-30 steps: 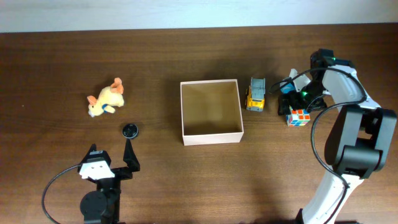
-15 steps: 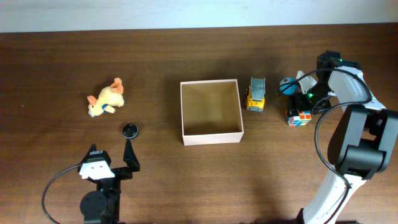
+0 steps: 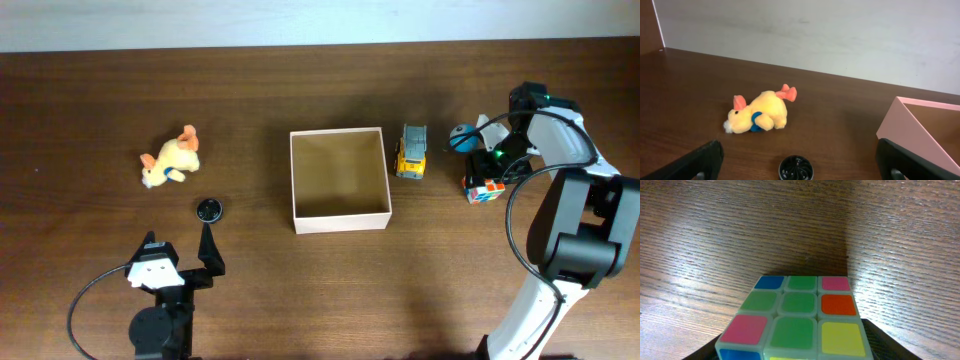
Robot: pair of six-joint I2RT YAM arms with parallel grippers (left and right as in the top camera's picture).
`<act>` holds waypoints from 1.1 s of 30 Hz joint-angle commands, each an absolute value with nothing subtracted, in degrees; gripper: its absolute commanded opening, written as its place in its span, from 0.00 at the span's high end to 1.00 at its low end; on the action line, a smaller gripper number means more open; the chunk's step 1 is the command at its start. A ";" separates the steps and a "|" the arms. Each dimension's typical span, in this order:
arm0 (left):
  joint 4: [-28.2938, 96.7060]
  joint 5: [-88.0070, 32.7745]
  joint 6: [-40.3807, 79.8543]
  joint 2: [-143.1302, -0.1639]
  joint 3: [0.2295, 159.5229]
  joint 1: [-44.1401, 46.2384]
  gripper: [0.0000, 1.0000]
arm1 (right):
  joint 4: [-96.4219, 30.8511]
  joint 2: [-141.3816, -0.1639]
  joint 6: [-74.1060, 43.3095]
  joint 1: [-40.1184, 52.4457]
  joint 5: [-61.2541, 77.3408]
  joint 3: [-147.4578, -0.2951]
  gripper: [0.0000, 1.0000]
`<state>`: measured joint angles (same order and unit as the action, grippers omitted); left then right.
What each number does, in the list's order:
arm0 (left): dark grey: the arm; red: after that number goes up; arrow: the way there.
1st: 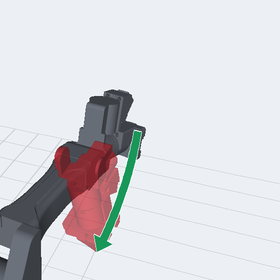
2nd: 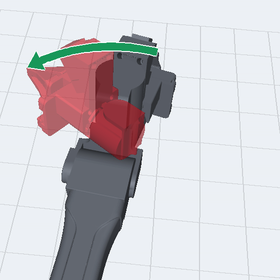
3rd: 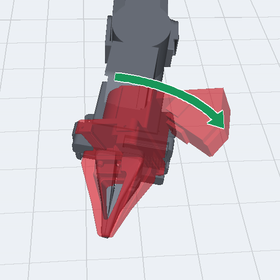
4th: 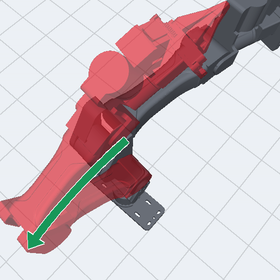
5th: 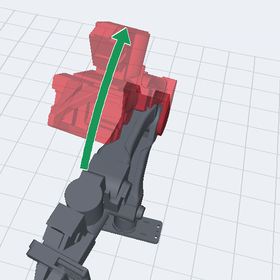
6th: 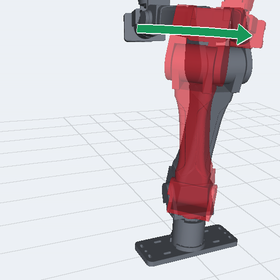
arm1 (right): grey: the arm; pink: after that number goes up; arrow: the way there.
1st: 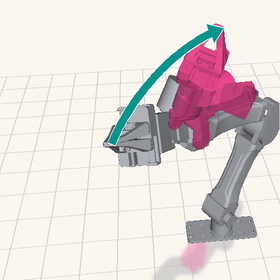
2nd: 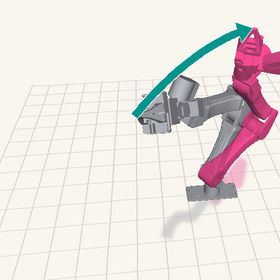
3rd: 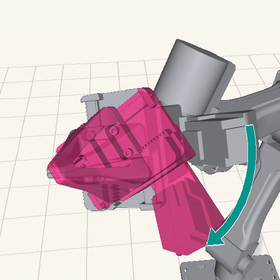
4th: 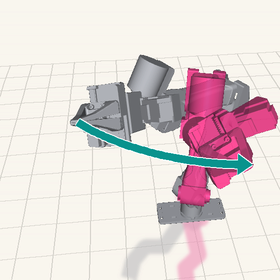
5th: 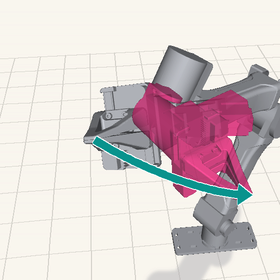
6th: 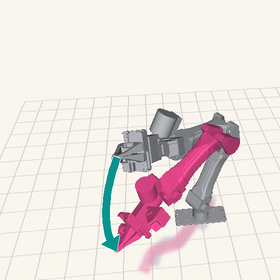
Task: Pack container
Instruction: 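Lower the right gripper and close it on the Rubik's cube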
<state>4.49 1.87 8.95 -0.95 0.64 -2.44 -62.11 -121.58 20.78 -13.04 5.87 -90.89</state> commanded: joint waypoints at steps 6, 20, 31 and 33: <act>4.78 1.21 8.03 -1.02 0.54 -2.76 0.01 | -62.39 -122.23 17.80 -13.15 5.78 -90.78 0.36; 4.78 1.21 8.03 -1.02 0.54 -2.79 0.01 | -69.93 -122.19 15.55 -13.15 8.58 -100.09 0.38; 4.78 1.21 8.03 -1.02 0.54 -2.76 0.01 | -72.34 -122.19 22.04 -13.15 8.40 -103.31 0.37; 4.78 1.21 8.01 -1.02 0.54 -2.79 0.01 | -72.47 -122.19 23.07 -13.17 8.34 -103.28 0.37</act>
<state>4.49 1.87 8.95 -0.95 0.64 -2.44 -72.18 -121.69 19.99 -13.04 7.62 -102.28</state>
